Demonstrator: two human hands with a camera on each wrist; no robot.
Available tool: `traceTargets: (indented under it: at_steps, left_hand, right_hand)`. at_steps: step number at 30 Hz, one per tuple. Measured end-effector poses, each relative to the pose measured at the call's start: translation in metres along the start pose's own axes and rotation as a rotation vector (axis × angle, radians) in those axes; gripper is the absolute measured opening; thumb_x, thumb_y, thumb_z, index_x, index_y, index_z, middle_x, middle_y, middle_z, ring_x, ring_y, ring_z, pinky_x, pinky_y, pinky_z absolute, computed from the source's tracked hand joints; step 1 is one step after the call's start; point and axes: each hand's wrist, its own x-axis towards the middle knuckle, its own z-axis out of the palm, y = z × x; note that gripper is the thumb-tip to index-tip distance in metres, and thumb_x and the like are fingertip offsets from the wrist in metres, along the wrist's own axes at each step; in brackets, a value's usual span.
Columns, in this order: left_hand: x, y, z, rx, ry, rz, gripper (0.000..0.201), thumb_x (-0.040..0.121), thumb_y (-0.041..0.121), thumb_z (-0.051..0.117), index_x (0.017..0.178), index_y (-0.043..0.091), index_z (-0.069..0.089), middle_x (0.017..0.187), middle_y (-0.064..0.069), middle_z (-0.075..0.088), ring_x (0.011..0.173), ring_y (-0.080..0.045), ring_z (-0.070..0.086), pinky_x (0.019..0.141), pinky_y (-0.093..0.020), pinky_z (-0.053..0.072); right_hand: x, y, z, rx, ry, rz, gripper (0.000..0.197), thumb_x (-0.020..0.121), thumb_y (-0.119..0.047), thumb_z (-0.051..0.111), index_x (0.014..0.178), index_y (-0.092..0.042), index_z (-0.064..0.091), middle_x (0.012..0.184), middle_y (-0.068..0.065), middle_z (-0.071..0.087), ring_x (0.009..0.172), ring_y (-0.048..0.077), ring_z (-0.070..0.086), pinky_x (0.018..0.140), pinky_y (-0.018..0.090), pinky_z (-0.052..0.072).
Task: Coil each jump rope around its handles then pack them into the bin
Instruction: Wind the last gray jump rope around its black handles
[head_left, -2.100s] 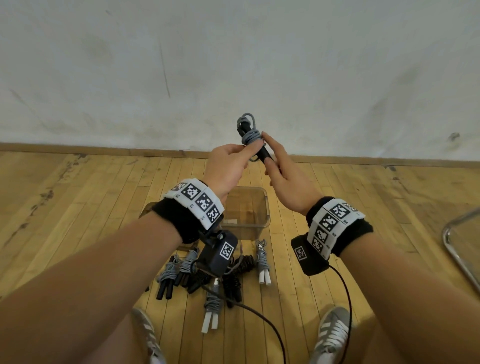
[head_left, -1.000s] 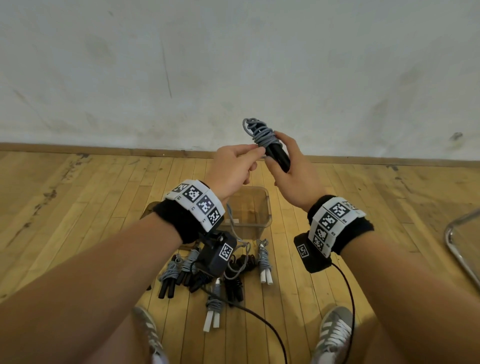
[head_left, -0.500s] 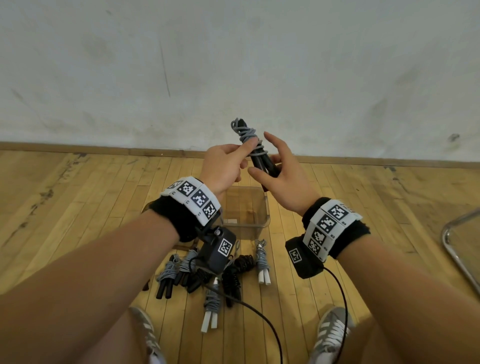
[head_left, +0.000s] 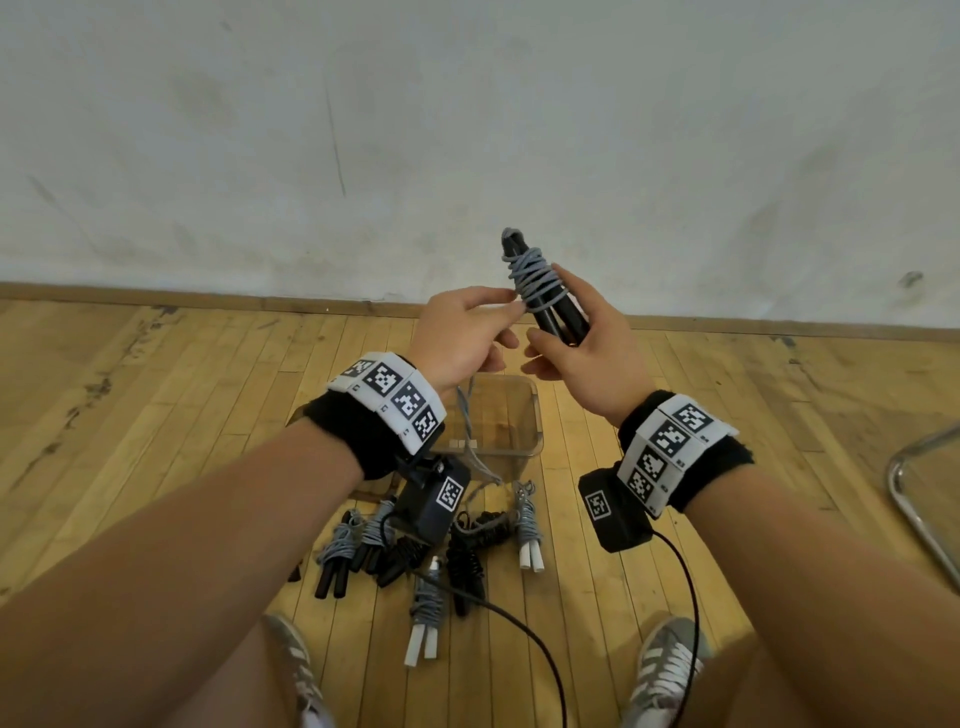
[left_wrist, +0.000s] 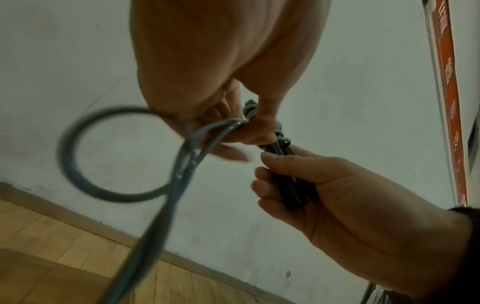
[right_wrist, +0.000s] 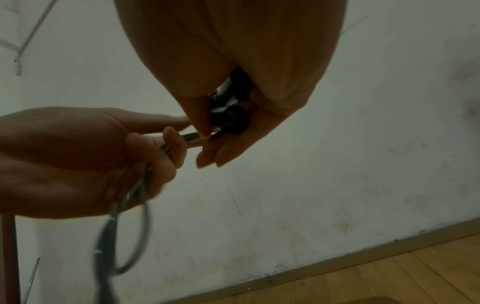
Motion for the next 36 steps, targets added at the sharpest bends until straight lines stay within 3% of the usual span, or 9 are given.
traceTargets:
  at_steps: [5,9,15,18,22,25,28,30,36]
  left_hand:
    - [-0.005,0.004,0.001,-0.021,0.014,-0.003,0.030,0.096,0.020,0.071,0.126,0.014,0.067,0.077,-0.007,0.076,0.053,-0.014,0.064,0.059,-0.029,0.057]
    - [-0.010,0.006,0.005,-0.017,0.022,0.023,0.026,0.098,0.022,0.068,0.123,0.014,0.069,0.082,-0.009,0.078,0.054,-0.013,0.065,0.058,-0.025,0.056]
    - [-0.010,0.006,0.006,-0.053,0.068,0.015,0.023,0.097,0.033,0.069,0.111,0.015,0.074,0.083,-0.008,0.078,0.060,-0.015,0.067,0.068,-0.031,0.061]
    - [-0.009,0.004,0.004,-0.036,0.092,-0.001,0.033,0.093,0.046,0.071,0.106,0.016,0.074,0.081,-0.006,0.078,0.059,-0.015,0.068,0.065,-0.029,0.060]
    - [-0.008,0.003,0.004,-0.013,0.138,-0.048,0.047,0.086,0.060,0.072,0.105,0.017,0.071,0.079,-0.003,0.078,0.057,-0.012,0.067,0.061,-0.026,0.058]
    - [-0.006,0.002,0.003,-0.023,0.172,-0.043,0.047,0.084,0.057,0.075,0.100,0.014,0.072,0.075,-0.003,0.076,0.051,-0.013,0.060,0.053,-0.025,0.051]
    - [-0.004,0.001,0.005,-0.060,0.159,-0.020,0.041,0.090,0.048,0.073,0.099,0.008,0.071,0.070,-0.002,0.070,0.048,-0.015,0.056,0.052,-0.028,0.049]
    - [-0.004,0.002,0.007,-0.110,0.119,-0.013,0.035,0.096,0.042,0.069,0.100,0.007,0.070,0.067,0.001,0.068,0.049,-0.013,0.057,0.055,-0.030,0.051]
    - [-0.003,0.000,0.003,0.025,0.054,0.087,0.032,0.101,0.042,0.059,0.104,0.015,0.076,0.087,-0.002,0.077,0.075,-0.014,0.070,0.078,-0.036,0.059]
  right_hand:
    - [0.003,0.002,-0.003,-0.167,0.068,-0.011,0.065,0.096,-0.012,0.064,0.152,-0.032,0.036,0.103,-0.001,0.069,0.056,0.023,0.068,0.049,0.022,0.053]
    - [0.006,0.011,0.000,-0.306,0.068,-0.057,0.065,0.095,-0.018,0.064,0.149,-0.038,0.034,0.110,-0.005,0.069,0.065,0.015,0.066,0.065,0.040,0.060]
    - [0.003,0.006,0.005,-0.217,-0.077,-0.014,0.058,0.105,-0.021,0.038,0.155,-0.045,0.020,0.090,-0.005,0.061,0.072,0.015,0.059,0.071,0.040,0.052]
    - [0.000,0.007,0.006,-0.192,-0.108,-0.059,0.051,0.111,-0.023,0.026,0.158,-0.041,0.020,0.098,-0.007,0.058,0.078,0.008,0.052,0.075,0.032,0.048]
    - [0.001,0.005,0.006,-0.194,-0.146,-0.126,0.051,0.111,-0.020,0.033,0.158,-0.036,0.025,0.120,-0.009,0.061,0.082,-0.007,0.056,0.079,0.023,0.049]
    - [-0.002,0.002,0.007,-0.122,-0.145,-0.114,0.059,0.105,-0.027,0.053,0.156,-0.044,0.027,0.101,-0.009,0.067,0.074,0.009,0.059,0.074,0.037,0.055]
    - [-0.003,-0.001,0.007,0.007,-0.068,-0.066,0.070,0.096,-0.027,0.070,0.154,-0.041,0.033,0.097,0.004,0.069,0.073,0.006,0.060,0.071,0.031,0.056]
    - [-0.002,-0.003,0.006,0.151,-0.024,0.014,0.073,0.093,-0.020,0.074,0.153,-0.036,0.037,0.101,0.016,0.069,0.073,0.013,0.062,0.068,0.032,0.059]
    - [-0.004,-0.007,0.007,0.382,-0.107,0.170,0.065,0.095,-0.009,0.070,0.151,-0.024,0.041,0.106,0.008,0.077,0.080,0.029,0.076,0.075,0.035,0.062]
